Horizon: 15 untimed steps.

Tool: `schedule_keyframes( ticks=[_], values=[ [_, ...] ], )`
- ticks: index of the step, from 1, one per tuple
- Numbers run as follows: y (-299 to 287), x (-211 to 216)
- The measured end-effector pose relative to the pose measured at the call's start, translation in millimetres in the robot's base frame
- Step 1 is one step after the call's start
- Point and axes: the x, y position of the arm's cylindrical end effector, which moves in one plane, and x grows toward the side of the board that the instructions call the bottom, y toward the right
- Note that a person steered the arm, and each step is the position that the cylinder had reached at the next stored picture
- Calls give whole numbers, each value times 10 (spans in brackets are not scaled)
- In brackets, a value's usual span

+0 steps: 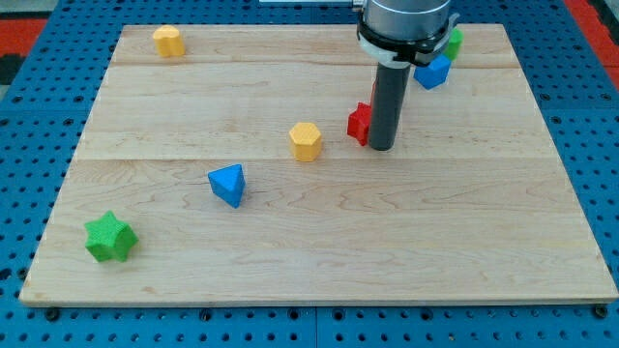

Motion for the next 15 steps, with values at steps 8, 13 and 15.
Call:
schedule_keyframes(
  ticks=[8,13,15],
  values=[
    [92,17],
    [416,308],
    [-558,692]
  ],
)
